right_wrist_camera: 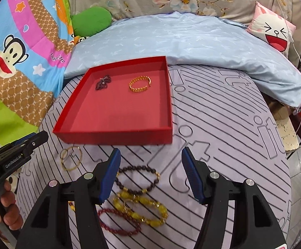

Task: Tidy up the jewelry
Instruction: 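Withdraw both open grippers from the tray toward the remaining bracelets, then grasp the yellow glass bead bracelet with the right gripper while the left grasps the orange amber bracelet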

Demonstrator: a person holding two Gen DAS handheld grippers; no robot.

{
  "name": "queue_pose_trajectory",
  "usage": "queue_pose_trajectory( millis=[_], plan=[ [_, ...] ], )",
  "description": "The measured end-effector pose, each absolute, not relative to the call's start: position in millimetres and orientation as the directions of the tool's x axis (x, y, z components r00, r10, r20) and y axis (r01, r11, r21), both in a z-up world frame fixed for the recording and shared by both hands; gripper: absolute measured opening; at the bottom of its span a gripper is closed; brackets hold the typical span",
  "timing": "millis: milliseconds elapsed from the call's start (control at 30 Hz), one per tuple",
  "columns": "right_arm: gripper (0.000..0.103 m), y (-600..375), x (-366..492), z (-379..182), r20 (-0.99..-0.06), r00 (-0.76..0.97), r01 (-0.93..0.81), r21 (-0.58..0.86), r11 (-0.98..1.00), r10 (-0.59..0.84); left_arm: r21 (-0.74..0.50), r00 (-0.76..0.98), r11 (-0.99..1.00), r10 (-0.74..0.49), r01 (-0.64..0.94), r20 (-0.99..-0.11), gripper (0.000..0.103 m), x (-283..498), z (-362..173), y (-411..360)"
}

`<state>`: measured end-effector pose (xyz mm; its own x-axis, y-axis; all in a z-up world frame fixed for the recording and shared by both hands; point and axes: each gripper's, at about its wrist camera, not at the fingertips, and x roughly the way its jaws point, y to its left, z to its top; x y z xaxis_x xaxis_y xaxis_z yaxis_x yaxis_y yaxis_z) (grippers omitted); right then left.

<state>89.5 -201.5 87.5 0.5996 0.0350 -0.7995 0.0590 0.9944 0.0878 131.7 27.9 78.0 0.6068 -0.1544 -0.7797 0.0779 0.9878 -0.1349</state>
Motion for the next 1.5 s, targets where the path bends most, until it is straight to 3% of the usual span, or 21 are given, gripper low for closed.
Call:
queue_pose_trajectory(
  millis=[800, 1267, 1500],
  plan=[
    [0.058, -209, 43, 28, -0.849, 0.528, 0.098, 0.049, 0.994, -0.010, -0.125, 0.539, 0.988, -0.154, 0.090, -0.828, 0.045, 73, 17, 25],
    [0.036, -209, 51, 15, -0.854, 0.519, 0.097, 0.016, 0.995, -0.037, -0.103, 0.547, 0.986, -0.161, 0.135, -0.822, 0.044, 74, 7, 11],
    [0.026, -202, 51, 14, -0.843, 0.535, 0.073, -0.014, 0.997, -0.051, -0.061, 0.564, 0.985, -0.142, 0.160, -0.814, 0.027, 73, 7, 1]
  ],
)
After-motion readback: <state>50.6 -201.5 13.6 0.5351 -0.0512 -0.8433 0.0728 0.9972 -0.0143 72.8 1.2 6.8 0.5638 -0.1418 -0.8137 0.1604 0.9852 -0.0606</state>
